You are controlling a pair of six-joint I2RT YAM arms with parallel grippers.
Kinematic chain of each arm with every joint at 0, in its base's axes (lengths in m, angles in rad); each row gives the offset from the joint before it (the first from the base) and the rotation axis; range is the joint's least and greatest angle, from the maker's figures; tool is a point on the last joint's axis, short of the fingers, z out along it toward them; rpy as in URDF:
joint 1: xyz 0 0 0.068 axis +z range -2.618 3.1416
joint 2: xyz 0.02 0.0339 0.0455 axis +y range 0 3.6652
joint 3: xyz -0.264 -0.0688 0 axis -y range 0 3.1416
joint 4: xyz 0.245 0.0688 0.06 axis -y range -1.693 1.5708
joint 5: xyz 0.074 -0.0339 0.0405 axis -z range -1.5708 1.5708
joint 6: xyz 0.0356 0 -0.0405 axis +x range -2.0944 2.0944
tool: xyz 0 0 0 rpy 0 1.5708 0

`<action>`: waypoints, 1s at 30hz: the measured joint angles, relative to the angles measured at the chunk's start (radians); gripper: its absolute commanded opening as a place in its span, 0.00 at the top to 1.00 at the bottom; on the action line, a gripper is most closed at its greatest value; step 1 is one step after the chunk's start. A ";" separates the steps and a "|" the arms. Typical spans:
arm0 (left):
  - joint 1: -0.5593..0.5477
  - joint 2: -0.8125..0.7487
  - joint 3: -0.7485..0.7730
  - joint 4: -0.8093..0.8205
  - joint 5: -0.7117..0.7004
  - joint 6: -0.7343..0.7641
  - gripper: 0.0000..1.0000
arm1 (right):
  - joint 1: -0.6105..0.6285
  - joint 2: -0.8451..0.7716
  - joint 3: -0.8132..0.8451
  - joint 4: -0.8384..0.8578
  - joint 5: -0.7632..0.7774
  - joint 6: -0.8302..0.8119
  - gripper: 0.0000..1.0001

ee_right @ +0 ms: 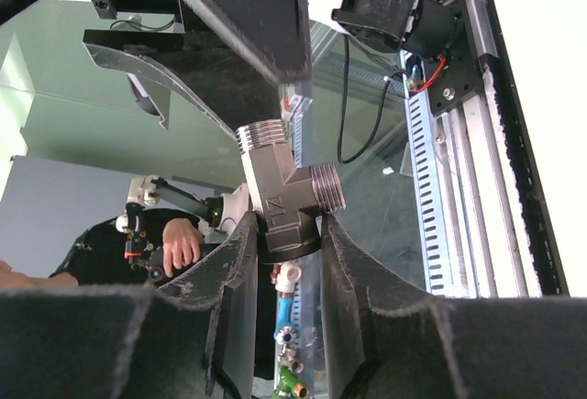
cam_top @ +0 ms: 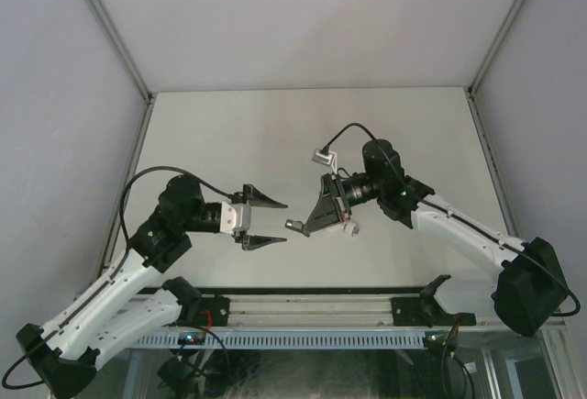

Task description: Install the water faucets

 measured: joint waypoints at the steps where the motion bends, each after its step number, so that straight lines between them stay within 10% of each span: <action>1: -0.008 0.006 0.005 -0.013 0.000 0.009 0.32 | 0.005 0.003 0.000 0.010 0.000 0.009 1.00; 18: -0.091 0.034 0.032 -0.077 -0.010 0.078 0.60 | 0.058 0.074 0.001 0.143 -0.014 0.119 1.00; 23: -0.091 0.025 0.032 -0.079 -0.010 0.084 0.86 | 0.066 0.075 0.001 0.177 -0.026 0.147 0.97; 30: -0.092 0.022 0.032 -0.087 -0.012 0.087 1.00 | 0.066 0.072 0.001 0.180 -0.018 0.134 0.56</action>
